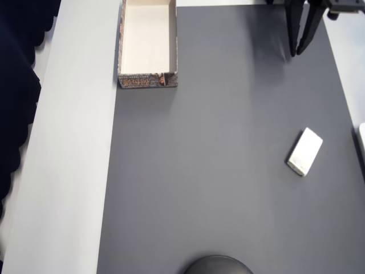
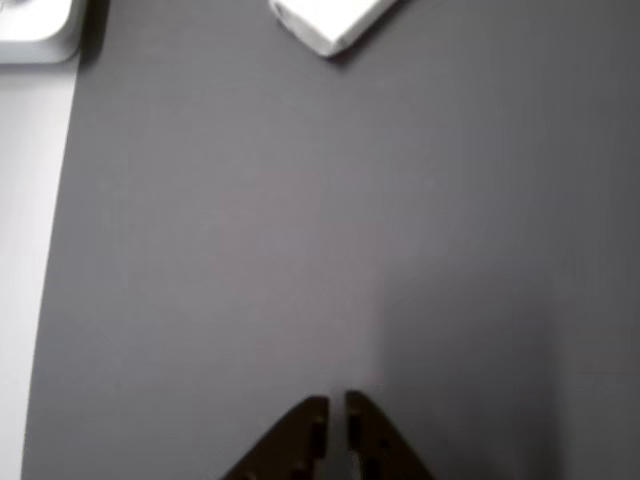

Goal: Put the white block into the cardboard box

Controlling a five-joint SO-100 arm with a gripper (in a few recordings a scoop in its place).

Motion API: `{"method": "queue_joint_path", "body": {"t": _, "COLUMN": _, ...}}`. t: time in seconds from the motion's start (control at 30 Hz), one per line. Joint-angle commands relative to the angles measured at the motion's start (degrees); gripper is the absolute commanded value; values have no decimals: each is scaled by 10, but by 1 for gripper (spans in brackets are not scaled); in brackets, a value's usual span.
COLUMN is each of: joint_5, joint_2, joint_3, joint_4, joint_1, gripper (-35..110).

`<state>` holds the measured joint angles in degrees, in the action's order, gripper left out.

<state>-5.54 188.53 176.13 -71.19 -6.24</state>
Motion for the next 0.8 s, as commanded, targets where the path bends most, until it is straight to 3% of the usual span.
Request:
{"method": "queue_joint_path", "body": {"t": 0.0, "joint_5": -3, "joint_2": 17, "joint_3": 11, "joint_4": -2, "joint_1": 5, "gripper": -2}}
{"method": "queue_joint_path", "body": {"t": 0.33, "joint_5": -1, "joint_2": 8, "joint_3": 3, "joint_4": 0, "joint_1": 25, "gripper": -2}}
{"method": "queue_joint_path", "body": {"t": 0.77, "joint_5": -7, "joint_2": -193, "joint_3": -141, "joint_4": 27, "joint_1": 20, "gripper": -1}}
